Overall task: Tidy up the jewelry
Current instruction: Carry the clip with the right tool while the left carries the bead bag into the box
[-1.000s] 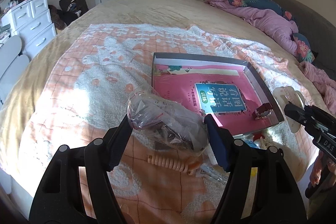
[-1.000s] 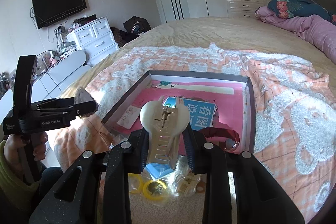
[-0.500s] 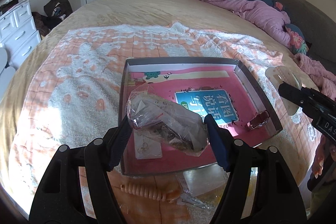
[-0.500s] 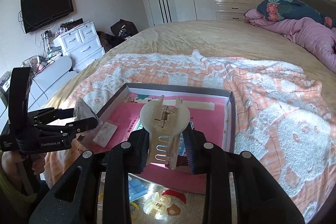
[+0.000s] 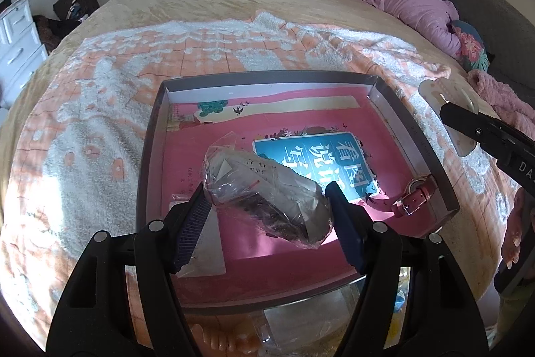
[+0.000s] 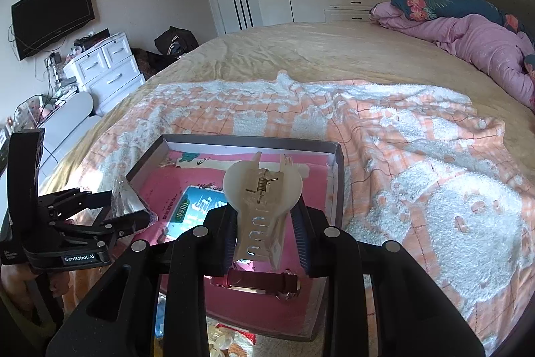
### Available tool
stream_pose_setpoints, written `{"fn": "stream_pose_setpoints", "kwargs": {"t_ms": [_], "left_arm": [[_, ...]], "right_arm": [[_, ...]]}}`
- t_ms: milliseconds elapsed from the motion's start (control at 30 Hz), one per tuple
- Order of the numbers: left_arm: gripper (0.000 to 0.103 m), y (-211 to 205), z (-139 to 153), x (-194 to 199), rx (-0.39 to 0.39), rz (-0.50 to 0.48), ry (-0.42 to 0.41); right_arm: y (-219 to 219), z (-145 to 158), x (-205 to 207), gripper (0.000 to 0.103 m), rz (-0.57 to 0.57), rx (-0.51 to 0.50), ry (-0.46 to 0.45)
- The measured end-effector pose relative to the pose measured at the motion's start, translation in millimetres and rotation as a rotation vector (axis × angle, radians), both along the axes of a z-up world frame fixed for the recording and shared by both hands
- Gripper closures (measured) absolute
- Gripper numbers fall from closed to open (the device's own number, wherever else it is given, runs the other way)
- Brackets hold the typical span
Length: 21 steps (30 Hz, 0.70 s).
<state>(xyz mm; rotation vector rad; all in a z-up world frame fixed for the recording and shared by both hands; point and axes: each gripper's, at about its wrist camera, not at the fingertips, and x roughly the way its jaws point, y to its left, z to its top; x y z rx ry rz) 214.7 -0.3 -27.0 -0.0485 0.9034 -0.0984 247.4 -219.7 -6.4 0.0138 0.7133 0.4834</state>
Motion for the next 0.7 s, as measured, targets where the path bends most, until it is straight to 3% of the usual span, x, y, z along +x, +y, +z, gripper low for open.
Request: {"fn": "stream_pose_setpoints", "kwargs": {"t_ms": [700], "left_arm": [[0.04, -11, -38, 10, 0.037, -0.037, 0.081]], "right_arm": [[14, -43, 30, 0.075, 0.01, -0.043, 0.132]]}}
